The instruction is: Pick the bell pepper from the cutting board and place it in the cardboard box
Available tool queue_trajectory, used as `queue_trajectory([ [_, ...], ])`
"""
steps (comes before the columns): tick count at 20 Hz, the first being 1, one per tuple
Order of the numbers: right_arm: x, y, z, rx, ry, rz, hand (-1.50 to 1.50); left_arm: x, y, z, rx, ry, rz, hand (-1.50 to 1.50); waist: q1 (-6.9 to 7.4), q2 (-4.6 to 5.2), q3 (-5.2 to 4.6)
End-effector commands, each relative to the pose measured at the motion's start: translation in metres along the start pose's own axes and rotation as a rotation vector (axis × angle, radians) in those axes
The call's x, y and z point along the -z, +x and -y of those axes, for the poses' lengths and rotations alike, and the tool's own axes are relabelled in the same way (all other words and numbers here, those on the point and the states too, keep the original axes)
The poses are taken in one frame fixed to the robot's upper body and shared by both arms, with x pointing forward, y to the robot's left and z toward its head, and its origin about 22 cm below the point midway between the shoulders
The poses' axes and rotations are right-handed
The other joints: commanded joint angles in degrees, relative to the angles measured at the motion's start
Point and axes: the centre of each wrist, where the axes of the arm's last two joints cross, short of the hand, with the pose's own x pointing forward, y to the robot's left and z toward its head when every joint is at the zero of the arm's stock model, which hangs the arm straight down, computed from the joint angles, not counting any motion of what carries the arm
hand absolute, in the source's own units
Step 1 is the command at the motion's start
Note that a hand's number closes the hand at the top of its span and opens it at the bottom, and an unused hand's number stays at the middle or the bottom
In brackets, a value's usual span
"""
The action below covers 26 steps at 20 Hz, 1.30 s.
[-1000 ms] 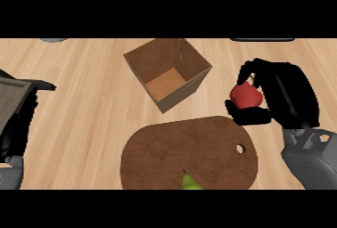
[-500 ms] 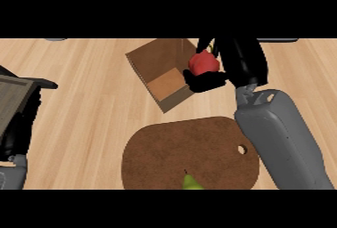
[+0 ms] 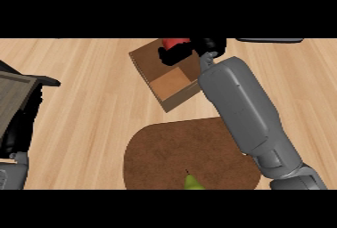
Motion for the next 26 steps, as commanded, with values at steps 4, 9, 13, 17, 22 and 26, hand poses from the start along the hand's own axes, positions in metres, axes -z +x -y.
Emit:
queue_trajectory([
  [4, 0.019, -0.017, -0.042, -0.026, 0.007, -0.072, 1.50, 0.003, -0.004, -0.001, -0.008, -0.015, 0.027, 0.00, 1.70, 0.56, -0.04],
  [9, 0.024, -0.035, -0.050, -0.002, -0.011, -0.202, 1.50, 0.012, 0.022, -0.001, 0.008, -0.024, 0.041, 0.00, 2.33, 0.78, 0.02],
  [13, 0.029, -0.038, -0.049, 0.086, 0.026, -0.269, -1.50, 0.009, 0.013, -0.003, -0.003, -0.027, 0.057, 0.00, 3.60, 1.21, -0.01],
  [17, 0.029, -0.043, -0.054, 0.111, 0.021, -0.226, -1.50, 0.017, 0.019, 0.008, -0.014, -0.040, 0.066, 0.00, 3.96, 1.71, -0.02],
  [22, 0.031, -0.038, -0.048, 0.183, -0.094, -0.117, -1.50, 0.012, 0.015, 0.010, -0.003, -0.041, 0.047, 0.00, 3.11, 1.27, 0.03],
  [26, 0.032, -0.055, -0.040, 0.276, -0.225, -0.090, -1.50, 0.012, 0.015, 0.003, -0.012, -0.020, 0.026, 0.00, 1.89, 0.94, 0.09],
])
